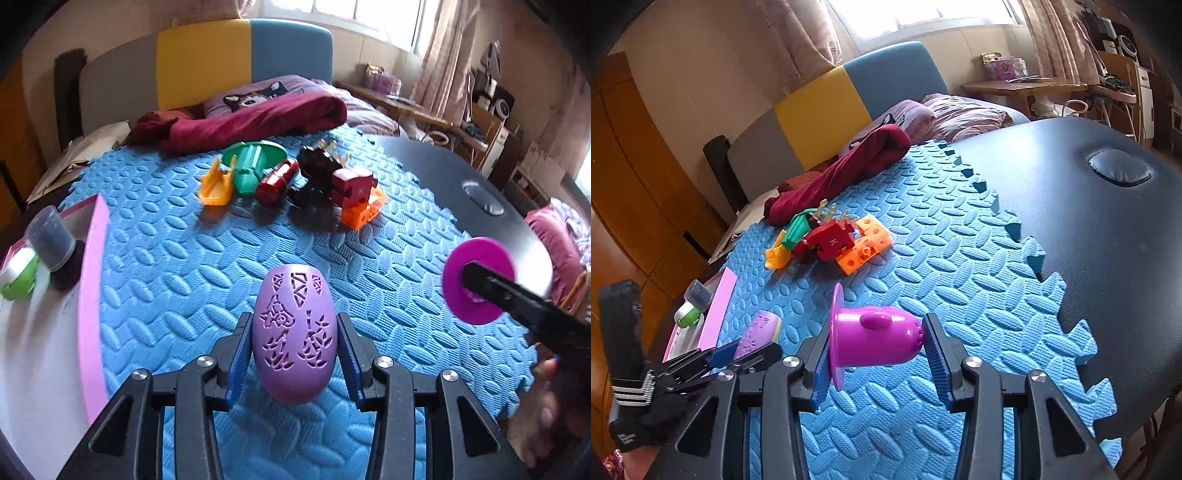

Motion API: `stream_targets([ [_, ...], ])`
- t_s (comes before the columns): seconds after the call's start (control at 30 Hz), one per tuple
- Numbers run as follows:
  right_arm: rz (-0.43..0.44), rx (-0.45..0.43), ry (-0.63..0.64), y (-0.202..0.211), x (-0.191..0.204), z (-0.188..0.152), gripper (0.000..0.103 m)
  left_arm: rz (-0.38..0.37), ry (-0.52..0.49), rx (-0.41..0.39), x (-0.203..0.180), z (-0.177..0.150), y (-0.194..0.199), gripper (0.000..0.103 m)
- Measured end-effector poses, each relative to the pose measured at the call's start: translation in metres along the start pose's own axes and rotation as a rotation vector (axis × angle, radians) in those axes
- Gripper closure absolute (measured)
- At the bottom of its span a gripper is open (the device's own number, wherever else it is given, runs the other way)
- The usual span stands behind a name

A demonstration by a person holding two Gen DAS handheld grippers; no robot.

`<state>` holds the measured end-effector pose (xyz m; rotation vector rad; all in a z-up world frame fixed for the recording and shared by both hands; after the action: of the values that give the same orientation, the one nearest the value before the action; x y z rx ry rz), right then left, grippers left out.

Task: Organize rigid objects
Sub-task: 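Carry the egg into the tray beside the device and open the left tool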

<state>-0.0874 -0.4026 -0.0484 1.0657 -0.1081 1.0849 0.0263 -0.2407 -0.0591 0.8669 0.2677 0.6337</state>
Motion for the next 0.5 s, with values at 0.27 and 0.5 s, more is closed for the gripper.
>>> stream_targets([
  [0.27, 0.023, 0.018, 0.052, -0.006, 0.026, -0.009, 0.058, -0.021, 0.097, -0.051, 0.034, -0.01, 0.04, 0.059],
  [0.5, 0.055, 0.023, 0.097, -0.009, 0.056, -0.013, 0.058, 0.057, 0.178, -0.076, 0.086, -0.029, 0.073, 0.059],
])
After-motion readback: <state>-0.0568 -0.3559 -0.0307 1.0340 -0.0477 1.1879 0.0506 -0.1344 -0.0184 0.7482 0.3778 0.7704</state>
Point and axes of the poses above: each gripper's, at about its wrist camera, not at the fingertips, and y roughly against the way its jaws point, x to its left, z to its top, the point moved 2 cm from there along -y, roughly the way its jaws point, and after that the axes turned 13 degrees about -y, right-handed, at the moved point
